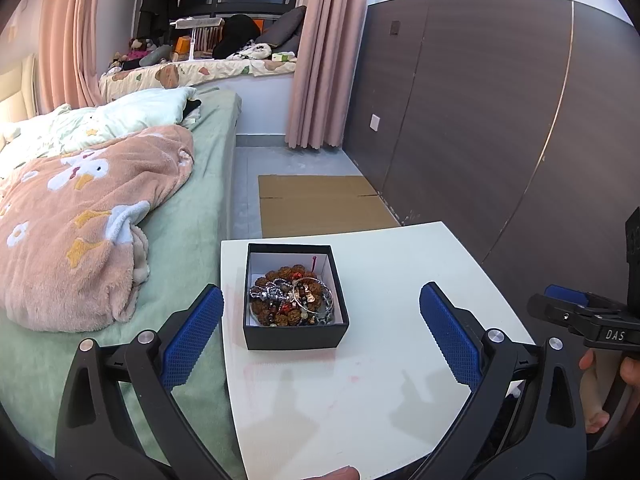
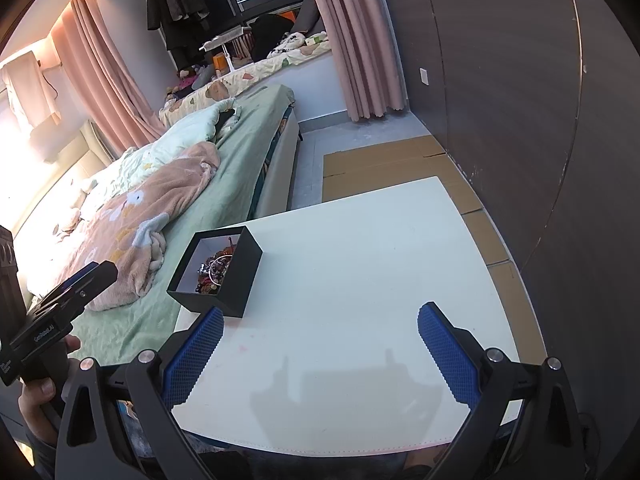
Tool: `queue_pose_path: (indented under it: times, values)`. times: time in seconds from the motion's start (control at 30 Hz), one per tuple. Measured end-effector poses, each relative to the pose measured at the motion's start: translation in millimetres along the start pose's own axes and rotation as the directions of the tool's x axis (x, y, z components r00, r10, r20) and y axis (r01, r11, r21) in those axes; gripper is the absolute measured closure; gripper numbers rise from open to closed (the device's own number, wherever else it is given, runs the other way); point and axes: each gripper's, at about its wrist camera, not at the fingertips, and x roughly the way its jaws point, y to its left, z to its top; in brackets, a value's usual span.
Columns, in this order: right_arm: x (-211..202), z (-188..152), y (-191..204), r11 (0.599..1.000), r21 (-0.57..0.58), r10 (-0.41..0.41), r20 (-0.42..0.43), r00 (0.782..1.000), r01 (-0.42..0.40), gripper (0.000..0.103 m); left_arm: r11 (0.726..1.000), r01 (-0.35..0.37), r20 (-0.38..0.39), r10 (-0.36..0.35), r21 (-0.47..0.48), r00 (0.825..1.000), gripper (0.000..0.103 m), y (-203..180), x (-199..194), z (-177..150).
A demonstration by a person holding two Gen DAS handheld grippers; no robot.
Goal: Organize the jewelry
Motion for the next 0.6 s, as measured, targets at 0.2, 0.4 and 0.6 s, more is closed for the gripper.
queue_pose_path:
  times: [0.2,0.4,0.6]
  values:
    - [0.1,0.0,1.0,1.0,-0.001,-0.001,0.001,1.0,0.001,0.008,1.0,0.002,0.01,-0.001,-0.007,1.0,0.005,1.5,-1.1,0.5]
    - [0.4,0.8,-0.1,1.0,-0.002,-0.002,0.0,1.0,0.002,0.008,1.0,0.002,0.012,-0.002,-0.007,1.0,0.005,3.0,-1.7,1.8]
    - [0.1,0.5,0.6,1.0,-0.004,-0.003,0.001,1.0,0.003,0.008,1.0,0.002,0.024,-0.002,-0.002,1.0,0.005,1.1,-2.7,4.1]
